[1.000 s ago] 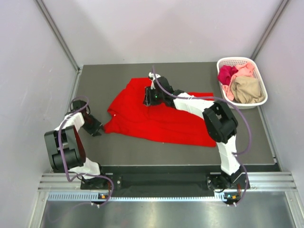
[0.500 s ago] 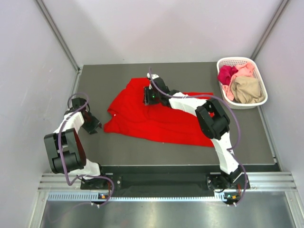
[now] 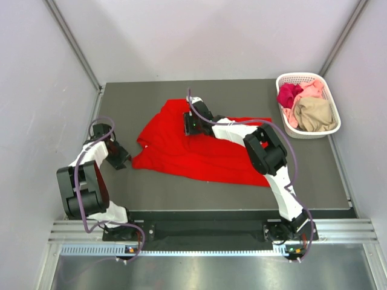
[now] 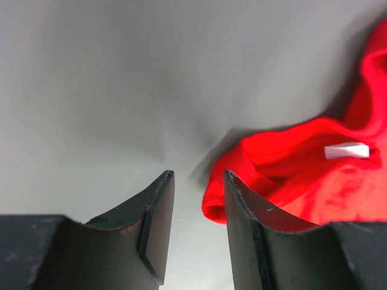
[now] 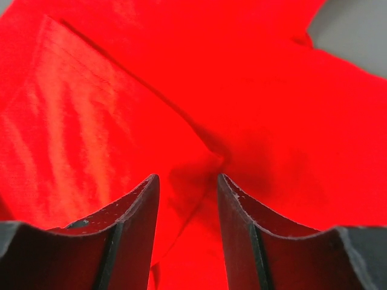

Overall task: Fold and stack the t-shirts
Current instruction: Fold the tshirt

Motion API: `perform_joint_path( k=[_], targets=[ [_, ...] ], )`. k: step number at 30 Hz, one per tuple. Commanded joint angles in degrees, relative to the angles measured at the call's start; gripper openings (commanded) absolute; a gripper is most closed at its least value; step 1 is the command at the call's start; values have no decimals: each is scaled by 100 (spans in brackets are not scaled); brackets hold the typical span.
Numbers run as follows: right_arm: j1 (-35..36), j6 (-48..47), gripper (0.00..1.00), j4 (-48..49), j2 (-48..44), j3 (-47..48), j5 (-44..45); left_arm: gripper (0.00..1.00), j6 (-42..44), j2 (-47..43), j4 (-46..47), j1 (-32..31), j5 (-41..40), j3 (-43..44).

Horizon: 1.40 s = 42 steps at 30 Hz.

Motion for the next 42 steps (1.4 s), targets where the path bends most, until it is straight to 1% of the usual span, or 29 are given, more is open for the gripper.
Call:
perform_joint_path(
  k=[1,5,8,13,18,19,20,21,22,23,24,25,26,29,34,35,42],
  targets=[
    [73,-183,43,6,35,255,271,43,55,97,96,-20,30,58],
    [64,-244,41,15,0,247,404,43,-15,229,228,-20,258,67],
    [64,-279,37,85,0,247,404,42,-33,290,272,-20,250,102],
    [64,-314,33,190,0,247,377,39,-51,440,263,-28,215,146],
    [64,-297,24,208,0,229,369,36,-86,475,360,-28,302,146],
    [73,-288,22,226,0,220,360,34,-95,492,395,-28,346,146],
    [64,-288,18,243,-8,203,360,32,-95,501,456,-28,373,146],
    [73,-288,15,261,0,194,351,26,-112,510,483,-28,408,146],
    [73,-288,13,287,0,185,351,16,-112,519,492,-28,417,163],
    [73,-314,6,296,-8,176,351,11,-130,554,449,-28,399,190],
    [73,-323,2,305,-17,168,342,6,-139,589,387,-28,364,216],
    [64,-341,0,314,-35,150,351,3,-156,694,273,-28,199,338],
    [64,-384,0,348,-70,98,386,0,-182,756,159,-20,84,409],
    [47,-420,0,559,-368,-191,552,0,-209,897,-140,-19,-293,524],
    [-59,-332,0,831,-650,-535,641,0,-305,1011,-246,-19,-436,480],
    [-76,-341,0,841,-685,-562,650,0,-332,1020,-272,-28,-610,489],
    [-76,-359,0,911,-852,-702,799,0,-411,994,-404,-19,-778,533]
  ],
)
